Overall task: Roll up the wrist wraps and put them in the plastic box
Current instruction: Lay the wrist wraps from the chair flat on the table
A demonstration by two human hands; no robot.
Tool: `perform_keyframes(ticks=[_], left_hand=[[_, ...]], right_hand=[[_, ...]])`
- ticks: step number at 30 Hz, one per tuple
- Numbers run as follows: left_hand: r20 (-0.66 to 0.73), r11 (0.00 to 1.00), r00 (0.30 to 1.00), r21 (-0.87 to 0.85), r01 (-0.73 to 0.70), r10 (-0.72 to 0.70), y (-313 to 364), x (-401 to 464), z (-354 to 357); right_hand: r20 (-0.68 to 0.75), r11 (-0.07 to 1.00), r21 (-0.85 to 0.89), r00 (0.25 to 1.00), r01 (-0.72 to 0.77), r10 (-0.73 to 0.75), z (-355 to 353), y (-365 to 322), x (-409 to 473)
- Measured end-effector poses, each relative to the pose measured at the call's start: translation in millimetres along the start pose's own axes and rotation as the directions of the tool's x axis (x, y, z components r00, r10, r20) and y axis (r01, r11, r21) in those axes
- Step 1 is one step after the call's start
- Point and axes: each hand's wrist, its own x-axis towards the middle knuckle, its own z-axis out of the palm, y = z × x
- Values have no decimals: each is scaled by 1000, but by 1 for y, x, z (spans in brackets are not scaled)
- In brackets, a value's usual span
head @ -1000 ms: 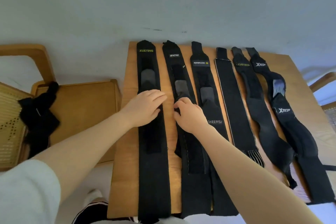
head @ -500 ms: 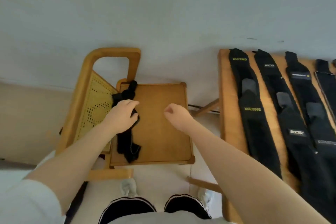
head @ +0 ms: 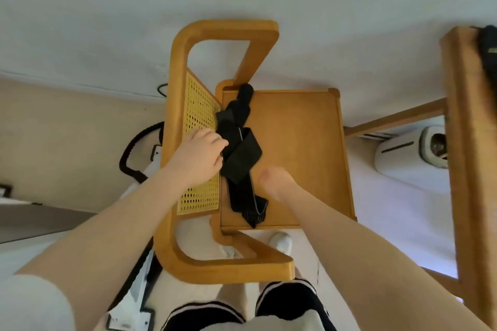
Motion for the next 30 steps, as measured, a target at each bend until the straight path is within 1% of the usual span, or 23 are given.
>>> perform_keyframes(ticks=[1,2,4,6,7,9,10,12,13,14,17,18,19,20,22,24,25,28,29,30], left_hand=[[-5,998,1000,55,-21,21,-8,9,2],[-7,994,999,96,-44,45,-16,18,3],[-12,983,995,156,-94,97,-32,33,4],[-101,970,979,187,-157,178,-49,42,12],[-131,966,971,189,-175,202,-57,45,16],[-119,960,966,192,-203,228,-66,47,27],[-111,949,958,207,-237,263,-69,48,34],[-124,928,935,220,-300,332,-72,50,40],[-112,930,935,200,-310,336,-71,51,39],[-103,938,941,171,-303,322,-70,53,39],[-111,961,956,90,-261,270,-71,54,38],[-120,962,956,82,-260,269,-71,54,39],[-120,964,958,71,-254,261,-69,53,39],[-117,966,959,67,-251,257,-68,52,38],[-108,969,964,75,-236,243,-66,51,34],[-69,973,972,67,-219,223,-63,50,30],[-40,976,976,53,-212,215,-62,49,28],[4,981,982,41,-190,190,-60,47,21],[10,987,988,23,-157,157,-58,46,19],[17,993,994,-44,-111,112,-54,44,16]], right_hand=[[-25,1000,24,1000,-2,3,4,1,12],[-22,999,44,1000,17,-16,7,1,25],[-49,990,133,998,42,-35,12,-1,53],[-117,976,216,993,23,3,15,-5,83],[-136,974,226,991,20,11,17,-9,95],[-163,967,255,986,23,19,22,-13,123],[-175,959,284,984,20,31,25,-15,135],[-163,911,412,981,-28,104,30,-19,157],[-142,876,477,978,-67,152,31,-22,165],[-130,861,501,975,-93,181,32,-21,174],[-94,904,395,971,-166,219,38,-19,184],[-99,905,396,972,-156,211,42,-17,185],[-105,889,435,973,-142,207,43,-18,181],[-108,851,511,973,-120,202,45,-17,177],[-100,731,674,968,-104,230,39,-20,158],[-88,626,775,966,-86,242,21,-25,133],[-102,628,776,969,-63,224,8,-28,116],[-194,701,711,973,53,123,-31,-30,63],[-214,710,698,973,92,85,-44,-29,44],[-235,710,691,971,136,43,-57,-28,27]])
